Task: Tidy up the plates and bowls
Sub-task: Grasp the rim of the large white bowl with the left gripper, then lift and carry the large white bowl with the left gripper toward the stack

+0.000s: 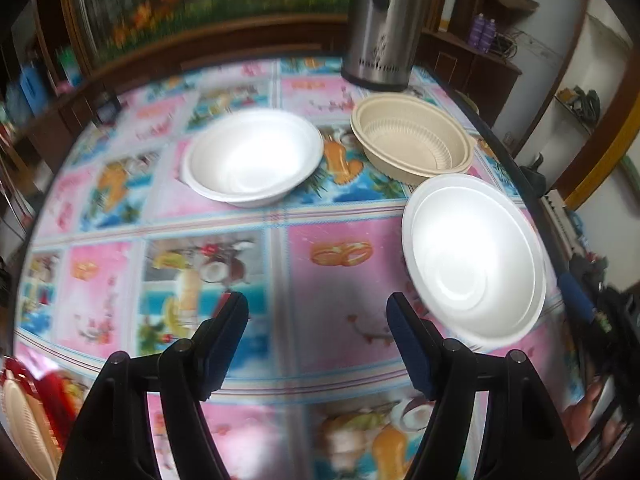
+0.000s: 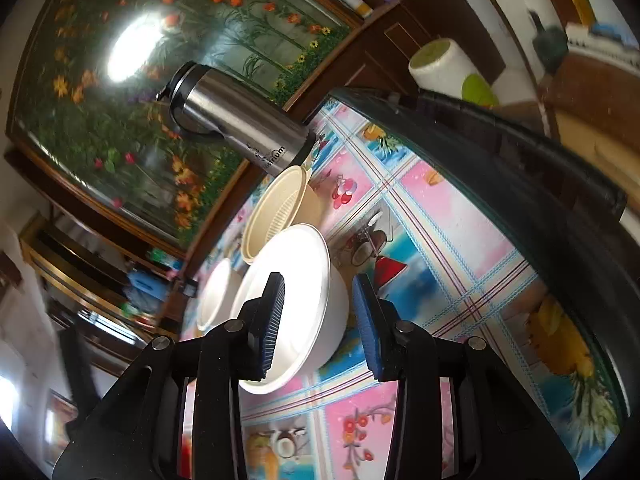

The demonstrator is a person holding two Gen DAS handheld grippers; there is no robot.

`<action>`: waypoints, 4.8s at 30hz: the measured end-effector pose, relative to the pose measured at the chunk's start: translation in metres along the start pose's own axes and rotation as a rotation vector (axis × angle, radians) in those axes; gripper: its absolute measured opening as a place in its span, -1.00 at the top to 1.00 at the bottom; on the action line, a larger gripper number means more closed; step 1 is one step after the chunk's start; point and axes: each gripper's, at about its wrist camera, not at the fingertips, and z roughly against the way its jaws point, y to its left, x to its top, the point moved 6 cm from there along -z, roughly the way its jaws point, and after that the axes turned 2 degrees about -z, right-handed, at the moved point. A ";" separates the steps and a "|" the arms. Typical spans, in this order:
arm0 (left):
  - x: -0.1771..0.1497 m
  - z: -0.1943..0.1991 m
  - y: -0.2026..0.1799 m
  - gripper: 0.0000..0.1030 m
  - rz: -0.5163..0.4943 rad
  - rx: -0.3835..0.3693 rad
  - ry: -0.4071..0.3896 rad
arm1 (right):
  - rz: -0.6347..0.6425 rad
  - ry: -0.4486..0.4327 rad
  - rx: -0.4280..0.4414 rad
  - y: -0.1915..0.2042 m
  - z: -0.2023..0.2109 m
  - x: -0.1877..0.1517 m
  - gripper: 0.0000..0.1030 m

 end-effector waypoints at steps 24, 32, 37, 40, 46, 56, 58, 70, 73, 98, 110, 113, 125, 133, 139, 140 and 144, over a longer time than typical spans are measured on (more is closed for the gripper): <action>0.015 -0.017 0.008 -0.40 0.253 -0.113 0.102 | -0.125 0.121 0.056 -0.013 -0.028 -0.011 0.33; 0.019 -0.036 -0.024 -0.41 0.241 -0.205 0.149 | -0.128 0.112 0.060 -0.014 -0.028 -0.008 0.33; 0.021 -0.045 -0.028 -0.41 0.248 -0.220 0.147 | -0.136 0.124 0.070 -0.014 -0.033 -0.008 0.33; 0.019 -0.047 -0.032 -0.41 0.238 -0.226 0.144 | -0.162 0.134 0.080 -0.018 -0.038 -0.007 0.33; 0.019 -0.044 -0.036 -0.37 0.235 -0.237 0.116 | -0.183 0.108 0.082 -0.020 -0.035 -0.003 0.33; 0.015 -0.046 -0.042 0.33 0.181 -0.193 0.120 | -0.135 0.120 0.054 -0.015 -0.041 -0.006 0.33; 0.015 -0.047 -0.043 0.41 0.178 -0.193 0.122 | -0.128 0.129 0.057 -0.014 -0.043 -0.007 0.34; 0.013 -0.047 -0.044 0.85 0.162 -0.182 0.108 | -0.025 0.132 0.004 -0.008 -0.047 -0.011 0.75; 0.013 -0.046 -0.044 0.86 0.154 -0.178 0.104 | 0.015 0.127 -0.018 -0.005 -0.047 -0.013 0.77; -0.015 -0.018 -0.011 0.85 0.145 -0.180 0.073 | 0.111 0.120 -0.010 0.022 -0.036 -0.049 0.79; -0.036 0.024 0.038 0.84 0.158 -0.144 -0.013 | 0.178 0.138 0.035 0.072 -0.030 -0.089 0.78; -0.042 0.034 0.050 0.84 0.164 -0.137 -0.036 | 0.193 0.146 0.045 0.083 -0.028 -0.100 0.78; -0.070 0.086 0.107 0.84 0.182 -0.058 -0.169 | 0.280 0.189 0.095 0.136 -0.028 -0.150 0.78; -0.093 0.126 0.155 0.84 0.215 0.019 -0.260 | 0.348 0.225 0.147 0.182 -0.029 -0.189 0.78; -0.111 0.148 0.198 0.84 0.267 0.071 -0.299 | 0.403 0.274 0.191 0.219 -0.037 -0.224 0.78; -0.115 0.150 0.204 0.84 0.275 0.081 -0.303 | 0.412 0.285 0.198 0.225 -0.040 -0.231 0.78; -0.127 0.159 0.231 0.84 0.307 0.127 -0.315 | 0.437 0.331 0.223 0.247 -0.050 -0.258 0.77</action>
